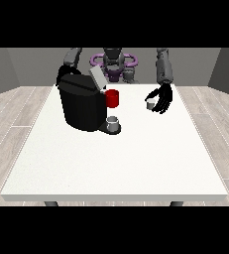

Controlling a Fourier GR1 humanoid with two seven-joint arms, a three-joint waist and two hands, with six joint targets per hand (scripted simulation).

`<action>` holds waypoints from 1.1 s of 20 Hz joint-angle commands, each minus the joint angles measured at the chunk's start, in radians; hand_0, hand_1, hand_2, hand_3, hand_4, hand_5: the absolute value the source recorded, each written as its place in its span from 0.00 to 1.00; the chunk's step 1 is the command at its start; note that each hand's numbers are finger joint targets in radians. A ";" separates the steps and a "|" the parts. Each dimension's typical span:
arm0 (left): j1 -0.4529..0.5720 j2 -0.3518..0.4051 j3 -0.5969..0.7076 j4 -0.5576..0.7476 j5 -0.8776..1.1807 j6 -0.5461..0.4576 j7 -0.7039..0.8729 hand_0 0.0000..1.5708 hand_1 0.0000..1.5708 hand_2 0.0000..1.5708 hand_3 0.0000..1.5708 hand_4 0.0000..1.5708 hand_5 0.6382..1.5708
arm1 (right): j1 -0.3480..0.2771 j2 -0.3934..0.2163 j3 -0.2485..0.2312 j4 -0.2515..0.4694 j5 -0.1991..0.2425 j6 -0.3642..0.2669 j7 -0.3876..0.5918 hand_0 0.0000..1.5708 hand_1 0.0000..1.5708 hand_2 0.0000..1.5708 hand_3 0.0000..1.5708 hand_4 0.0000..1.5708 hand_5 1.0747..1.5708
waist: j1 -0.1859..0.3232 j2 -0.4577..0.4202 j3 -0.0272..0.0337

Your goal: Insert the coffee pod into the coffee machine and close the lid

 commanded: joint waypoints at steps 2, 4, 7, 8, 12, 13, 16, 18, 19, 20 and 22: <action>-0.053 -0.056 -0.006 0.022 -0.045 0.092 0.008 0.53 0.53 0.62 0.47 0.25 1.00 | -0.013 0.005 -0.019 0.052 -0.013 0.000 -0.051 0.00 0.00 0.00 0.00 0.31 1.00 | 0.004 0.013 -0.0011; -0.011 -0.019 -0.016 0.036 -0.073 0.082 -0.021 0.53 0.53 0.62 0.48 0.24 1.00 | 0.003 0.008 -0.008 0.050 0.006 -0.022 -0.005 0.00 0.00 0.00 0.00 0.33 1.00 | 0.033 -0.026 -0.0011; -0.078 0.010 0.004 0.089 -0.094 0.128 -0.059 0.63 0.63 0.70 0.55 0.18 1.00 | -0.078 -0.002 -0.031 0.015 -0.041 0.006 -0.009 0.00 0.00 0.00 0.00 0.34 1.00 | -0.012 0.066 -0.0014; -0.058 0.000 -0.034 0.072 -0.120 0.081 -0.013 0.59 0.59 0.66 0.52 0.18 1.00 | -0.023 0.028 -0.019 0.074 -0.018 -0.020 -0.062 0.00 0.00 0.00 0.00 0.31 1.00 | 0.018 0.016 -0.0010; -0.017 -0.002 -0.031 0.116 -0.134 0.067 -0.029 0.71 0.71 0.75 0.61 0.18 1.00 | 0.050 0.005 0.009 0.012 -0.014 0.011 -0.001 0.00 0.00 0.00 0.00 0.25 1.00 | -0.004 -0.052 -0.0013; -0.054 0.002 -0.026 0.106 -0.146 0.108 -0.079 0.75 0.75 0.82 0.75 0.26 1.00 | -0.013 -0.010 -0.042 0.078 -0.049 0.026 -0.079 0.00 0.00 0.00 0.00 0.27 1.00 | 0.010 0.018 -0.0012; -0.101 -0.016 -0.034 0.086 -0.143 0.057 -0.043 0.84 0.84 0.91 0.90 0.35 1.00 | -0.027 -0.007 -0.026 0.057 -0.034 0.006 -0.007 0.00 0.00 0.00 0.00 0.27 1.00 | 0.004 -0.034 -0.0011; -0.115 0.013 -0.004 0.083 -0.109 0.038 -0.133 0.93 0.93 0.93 0.90 0.39 1.00 | -0.002 0.002 -0.026 0.061 -0.034 0.003 -0.039 0.00 0.00 0.00 0.00 0.28 1.00 | -0.007 -0.003 -0.0013; -0.112 0.003 -0.040 0.036 -0.118 -0.022 -0.137 0.94 0.94 0.94 0.90 0.40 1.00 | -0.038 -0.011 -0.079 0.129 -0.057 -0.013 -0.038 0.00 0.00 0.00 0.00 0.29 1.00 | 0.051 -0.034 -0.0008; -0.156 0.003 -0.048 0.019 -0.116 -0.071 -0.088 0.92 0.92 0.92 0.88 0.40 1.00 | -0.005 0.028 -0.025 0.146 -0.032 -0.058 -0.071 0.00 0.00 0.00 0.00 0.32 1.00 | 0.058 -0.070 -0.0005; -0.195 -0.026 -0.043 -0.005 -0.111 -0.069 -0.041 0.88 0.88 0.90 0.86 0.37 1.00 | -0.043 -0.056 -0.085 0.163 -0.070 0.034 -0.021 0.00 0.00 0.00 0.00 0.31 1.00 | 0.042 -0.079 -0.0004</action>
